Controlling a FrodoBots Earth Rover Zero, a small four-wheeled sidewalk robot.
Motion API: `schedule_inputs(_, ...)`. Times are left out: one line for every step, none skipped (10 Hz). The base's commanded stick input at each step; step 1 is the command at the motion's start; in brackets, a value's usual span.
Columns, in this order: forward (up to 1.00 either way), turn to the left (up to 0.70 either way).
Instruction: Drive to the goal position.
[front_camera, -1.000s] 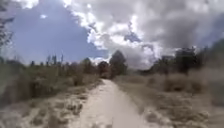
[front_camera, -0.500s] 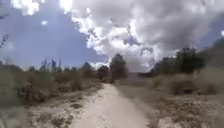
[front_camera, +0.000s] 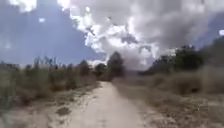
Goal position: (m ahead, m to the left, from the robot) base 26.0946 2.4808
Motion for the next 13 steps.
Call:
schedule_inputs(0.85, 0.00)
schedule_inputs(0.85, 0.00)
schedule_inputs(0.85, 0.00)
schedule_inputs(0.85, 0.00)
schedule_inputs(0.85, 0.00)
schedule_inputs(0.85, 0.00)
schedule_inputs(0.85, 0.00)
schedule_inputs(0.85, 0.00)
schedule_inputs(0.85, 0.00)
schedule_inputs(0.85, 0.00)
schedule_inputs(0.85, 0.00)
schedule_inputs(0.85, 0.00)
schedule_inputs(0.85, 0.00)
